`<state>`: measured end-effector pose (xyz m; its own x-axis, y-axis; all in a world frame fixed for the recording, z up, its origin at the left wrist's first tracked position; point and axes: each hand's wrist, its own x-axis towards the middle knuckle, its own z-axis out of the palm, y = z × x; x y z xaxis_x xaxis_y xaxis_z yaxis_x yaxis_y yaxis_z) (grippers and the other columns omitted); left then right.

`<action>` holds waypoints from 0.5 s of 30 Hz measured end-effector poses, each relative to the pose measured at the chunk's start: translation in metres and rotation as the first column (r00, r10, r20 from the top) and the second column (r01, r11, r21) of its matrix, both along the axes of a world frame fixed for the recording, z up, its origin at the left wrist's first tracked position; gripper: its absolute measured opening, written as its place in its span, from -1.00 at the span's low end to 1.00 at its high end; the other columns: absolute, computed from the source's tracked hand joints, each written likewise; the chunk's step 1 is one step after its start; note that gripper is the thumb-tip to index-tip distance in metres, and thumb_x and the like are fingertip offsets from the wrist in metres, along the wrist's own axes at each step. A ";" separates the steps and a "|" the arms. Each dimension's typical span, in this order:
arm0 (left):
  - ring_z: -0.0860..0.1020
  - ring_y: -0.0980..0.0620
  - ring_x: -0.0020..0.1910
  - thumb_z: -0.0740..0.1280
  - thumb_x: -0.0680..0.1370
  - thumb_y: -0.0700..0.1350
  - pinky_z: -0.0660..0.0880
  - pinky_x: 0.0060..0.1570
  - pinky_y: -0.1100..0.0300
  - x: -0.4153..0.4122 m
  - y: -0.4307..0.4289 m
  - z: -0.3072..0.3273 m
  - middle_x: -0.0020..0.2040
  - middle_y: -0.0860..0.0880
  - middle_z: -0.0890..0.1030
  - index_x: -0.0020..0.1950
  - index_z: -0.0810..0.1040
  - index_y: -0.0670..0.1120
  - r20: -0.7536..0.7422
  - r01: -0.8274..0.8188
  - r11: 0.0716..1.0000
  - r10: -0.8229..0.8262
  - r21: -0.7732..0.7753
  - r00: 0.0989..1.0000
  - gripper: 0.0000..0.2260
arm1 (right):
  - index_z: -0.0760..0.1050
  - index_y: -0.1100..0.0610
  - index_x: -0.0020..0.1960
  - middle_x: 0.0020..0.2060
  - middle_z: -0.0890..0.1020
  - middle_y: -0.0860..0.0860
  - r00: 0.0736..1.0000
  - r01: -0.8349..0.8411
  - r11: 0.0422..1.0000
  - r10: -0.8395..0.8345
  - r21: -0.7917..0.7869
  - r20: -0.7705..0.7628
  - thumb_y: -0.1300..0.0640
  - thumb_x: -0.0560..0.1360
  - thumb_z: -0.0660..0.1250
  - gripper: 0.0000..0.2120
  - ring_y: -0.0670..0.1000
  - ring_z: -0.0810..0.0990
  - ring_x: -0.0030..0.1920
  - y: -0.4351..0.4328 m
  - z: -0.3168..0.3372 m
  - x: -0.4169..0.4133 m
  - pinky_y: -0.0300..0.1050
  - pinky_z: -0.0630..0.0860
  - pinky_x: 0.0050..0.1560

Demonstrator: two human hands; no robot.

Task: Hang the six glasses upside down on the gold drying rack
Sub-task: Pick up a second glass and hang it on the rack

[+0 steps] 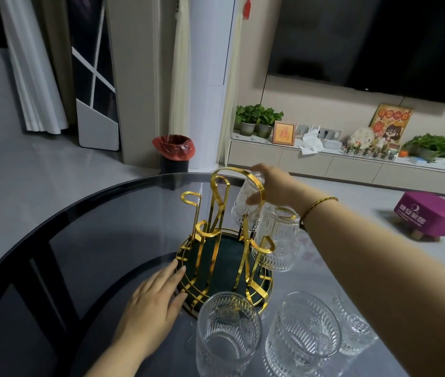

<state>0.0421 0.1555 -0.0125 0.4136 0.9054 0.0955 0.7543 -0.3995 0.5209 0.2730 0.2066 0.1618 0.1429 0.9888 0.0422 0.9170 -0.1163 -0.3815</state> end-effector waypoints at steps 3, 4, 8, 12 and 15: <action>-0.05 0.15 0.50 0.01 0.59 0.09 -0.02 0.47 0.17 0.001 0.000 0.001 0.34 0.28 -0.20 0.46 -0.06 0.12 -0.004 -0.007 1.000 0.007 -0.012 1.000 -0.54 | 0.19 0.15 0.34 0.32 0.34 0.19 1.000 -0.004 1.000 0.004 -0.018 0.000 0.16 0.27 0.43 -0.29 0.22 0.28 0.31 0.002 -0.005 -0.001 0.13 0.26 0.33; -0.05 0.16 0.49 0.01 0.59 0.09 -0.01 0.47 0.16 0.001 0.000 0.001 0.34 0.28 -0.21 0.46 -0.06 0.13 -0.007 -0.009 1.000 0.009 -0.020 1.000 -0.54 | 0.20 0.15 0.33 0.32 0.35 0.18 1.000 -0.007 1.000 0.007 -0.021 0.007 0.15 0.28 0.43 -0.30 0.21 0.29 0.30 0.002 -0.005 -0.001 0.13 0.27 0.33; -0.05 0.16 0.49 0.00 0.59 0.09 0.01 0.47 0.15 0.001 0.001 0.004 0.37 0.28 -0.20 0.46 -0.05 0.14 -0.017 -0.003 1.000 0.002 -0.031 1.000 -0.55 | 0.22 0.17 0.32 0.30 0.37 0.18 0.998 -0.028 0.999 0.030 -0.044 0.059 0.15 0.30 0.42 -0.34 0.19 0.30 0.29 0.004 -0.004 -0.002 0.05 0.26 0.29; -0.06 0.16 0.49 0.00 0.59 0.09 -0.01 0.47 0.15 0.000 0.001 0.003 0.34 0.28 -0.23 0.46 -0.05 0.13 -0.019 -0.006 0.999 0.005 -0.031 1.000 -0.54 | 0.22 0.15 0.32 0.30 0.38 0.17 0.998 -0.009 0.998 0.012 -0.057 0.054 0.12 0.29 0.42 -0.33 0.20 0.30 0.29 0.005 -0.007 -0.001 0.07 0.27 0.29; -0.06 0.16 0.49 0.01 0.59 0.09 -0.01 0.47 0.15 0.000 0.002 0.002 0.35 0.27 -0.22 0.46 -0.03 0.13 -0.016 -0.002 1.000 0.002 -0.026 1.000 -0.54 | 0.18 0.13 0.35 0.32 0.34 0.18 1.000 0.014 0.999 -0.014 -0.031 0.004 0.12 0.32 0.40 -0.32 0.21 0.29 0.30 0.005 -0.006 0.002 0.12 0.29 0.31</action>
<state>0.0425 0.1571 -0.0102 0.4132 0.9083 0.0655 0.7636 -0.3848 0.5184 0.2752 0.2117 0.1562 0.1564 0.9876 0.0124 0.9168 -0.1404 -0.3738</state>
